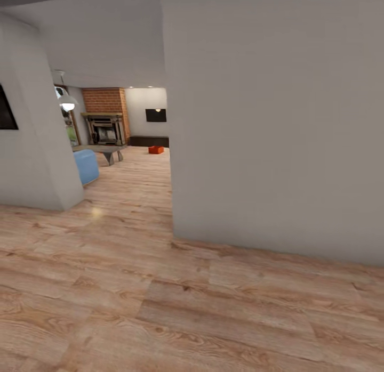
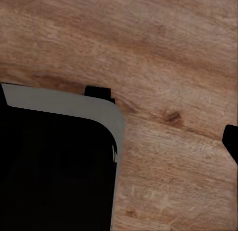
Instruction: Move the two storage containers from the living room to the garage. In the garage, place one container on the floor and stack the other container on top of it (either order is fine).
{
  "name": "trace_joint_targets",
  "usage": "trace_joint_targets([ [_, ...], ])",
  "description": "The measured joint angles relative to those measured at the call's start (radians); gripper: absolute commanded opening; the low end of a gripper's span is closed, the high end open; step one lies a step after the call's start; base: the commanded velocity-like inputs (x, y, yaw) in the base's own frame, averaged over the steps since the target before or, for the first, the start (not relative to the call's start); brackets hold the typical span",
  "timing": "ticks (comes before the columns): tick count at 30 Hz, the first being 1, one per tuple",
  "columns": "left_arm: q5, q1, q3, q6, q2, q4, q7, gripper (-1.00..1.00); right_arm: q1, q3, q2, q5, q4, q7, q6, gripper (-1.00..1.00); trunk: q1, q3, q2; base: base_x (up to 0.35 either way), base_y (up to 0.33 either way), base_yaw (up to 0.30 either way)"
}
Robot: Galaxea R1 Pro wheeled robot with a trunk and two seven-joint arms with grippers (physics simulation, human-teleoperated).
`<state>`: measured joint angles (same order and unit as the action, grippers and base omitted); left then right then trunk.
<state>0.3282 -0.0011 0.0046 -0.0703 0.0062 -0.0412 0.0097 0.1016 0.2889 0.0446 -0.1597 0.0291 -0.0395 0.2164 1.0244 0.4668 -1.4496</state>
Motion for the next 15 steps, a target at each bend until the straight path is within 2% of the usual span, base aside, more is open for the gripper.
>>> trace_joint_targets([
  [15,0.0,0.0,0.0,0.0,0.0,-0.001,0.0,1.0,0.0,0.0,0.0,-0.001,0.0,0.0,0.002,1.0,0.0,0.0,0.0,0.325,0.0,0.27],
])
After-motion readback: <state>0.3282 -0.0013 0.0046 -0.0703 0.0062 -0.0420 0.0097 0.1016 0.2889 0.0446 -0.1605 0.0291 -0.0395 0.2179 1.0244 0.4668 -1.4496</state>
